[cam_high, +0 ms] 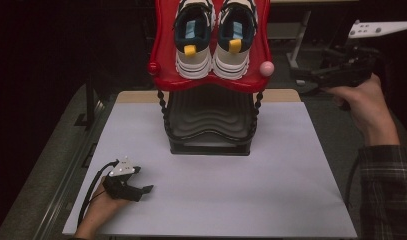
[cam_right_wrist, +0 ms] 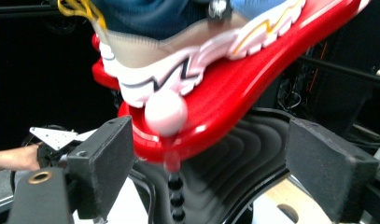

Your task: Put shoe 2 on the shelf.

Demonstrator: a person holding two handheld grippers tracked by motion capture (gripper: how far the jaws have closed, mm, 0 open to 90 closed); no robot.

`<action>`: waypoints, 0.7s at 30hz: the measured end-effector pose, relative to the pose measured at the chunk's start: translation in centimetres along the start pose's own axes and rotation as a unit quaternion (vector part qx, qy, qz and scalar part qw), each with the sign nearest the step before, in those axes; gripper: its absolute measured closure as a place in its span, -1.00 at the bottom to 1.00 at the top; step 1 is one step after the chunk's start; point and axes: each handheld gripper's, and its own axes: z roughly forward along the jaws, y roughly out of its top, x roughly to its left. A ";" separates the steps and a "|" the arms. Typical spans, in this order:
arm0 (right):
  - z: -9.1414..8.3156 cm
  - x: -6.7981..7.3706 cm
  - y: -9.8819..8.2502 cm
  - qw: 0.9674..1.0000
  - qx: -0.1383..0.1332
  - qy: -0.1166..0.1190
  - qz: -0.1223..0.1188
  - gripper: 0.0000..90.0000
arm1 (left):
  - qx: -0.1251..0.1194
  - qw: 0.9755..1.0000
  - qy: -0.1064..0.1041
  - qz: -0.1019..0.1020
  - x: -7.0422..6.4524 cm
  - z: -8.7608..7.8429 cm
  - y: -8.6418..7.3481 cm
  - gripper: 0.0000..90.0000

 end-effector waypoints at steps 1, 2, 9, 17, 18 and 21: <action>0.0 0.2 -0.9 1.000 0.004 0.000 0.002 -0.66 | 0.000 1.000 0.000 0.000 0.0 0.0 0.0 -0.68; 0.0 0.2 -0.9 1.000 0.004 0.000 0.002 -0.66 | 0.000 1.000 0.000 0.000 0.0 0.0 0.0 -0.68; 0.0 0.6 -4.1 1.000 0.012 0.000 0.013 -0.66 | -0.003 1.000 0.001 -0.003 0.0 0.0 0.0 -0.68; 0.1 1.4 -8.4 0.999 0.033 0.002 0.031 -0.66 | -0.003 1.000 0.001 -0.003 0.0 0.0 0.0 -0.68; 0.2 1.6 -9.6 0.999 0.038 0.003 0.035 -0.66 | -0.003 1.000 0.001 -0.003 0.0 0.0 0.0 -0.68; 0.3 1.8 -10.7 0.998 0.041 0.003 0.039 -0.66 | -0.004 1.000 0.002 -0.003 0.0 0.0 0.0 -0.68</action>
